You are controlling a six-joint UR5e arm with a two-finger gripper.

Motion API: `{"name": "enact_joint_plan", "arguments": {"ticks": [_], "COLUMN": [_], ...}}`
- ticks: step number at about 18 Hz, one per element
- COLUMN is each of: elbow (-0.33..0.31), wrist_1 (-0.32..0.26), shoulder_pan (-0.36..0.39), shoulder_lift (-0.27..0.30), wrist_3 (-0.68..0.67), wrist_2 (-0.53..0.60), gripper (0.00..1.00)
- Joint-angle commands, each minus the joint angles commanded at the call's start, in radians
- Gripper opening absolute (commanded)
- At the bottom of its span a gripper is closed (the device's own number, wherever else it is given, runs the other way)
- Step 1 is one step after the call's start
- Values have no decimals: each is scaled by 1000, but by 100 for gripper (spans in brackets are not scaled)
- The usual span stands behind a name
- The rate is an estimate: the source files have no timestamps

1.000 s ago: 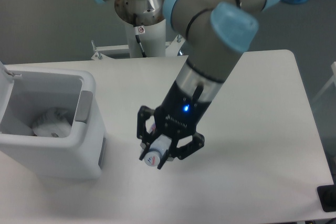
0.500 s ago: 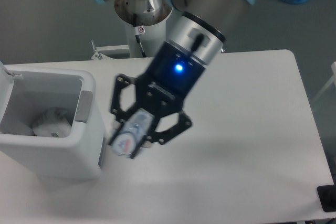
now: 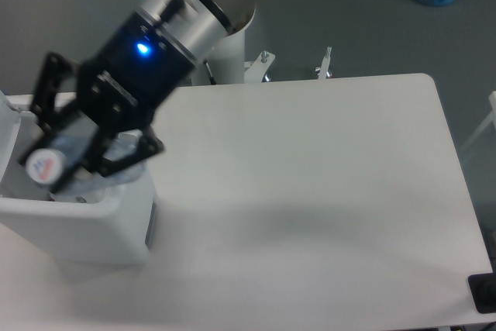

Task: Place the trash in the trash can
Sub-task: 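Carry the bottle over the trash bin and lower it inside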

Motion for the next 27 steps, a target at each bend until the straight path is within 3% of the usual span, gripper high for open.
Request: {"name": "enact_joint_plan", "arguments": {"ticks": [4, 7, 11, 12, 14, 16, 20, 27], "elbow": [-94, -114, -126, -144, -184, -196, -212, -253], "wrist_1": [29, 46, 48, 49, 49, 48, 48, 45], "shoulder_pan": [-71, -83, -94, -94, -95, -92, -59, 225], "shoulder_lift": [26, 17, 0, 2, 25, 34, 45, 16], "wrist_3": [64, 86, 133, 184, 236, 239, 239, 242], "wrist_2": [-2, 0, 0, 0, 2, 2, 11, 47], "gripper": [15, 16, 31, 58, 69, 97, 100, 100]}}
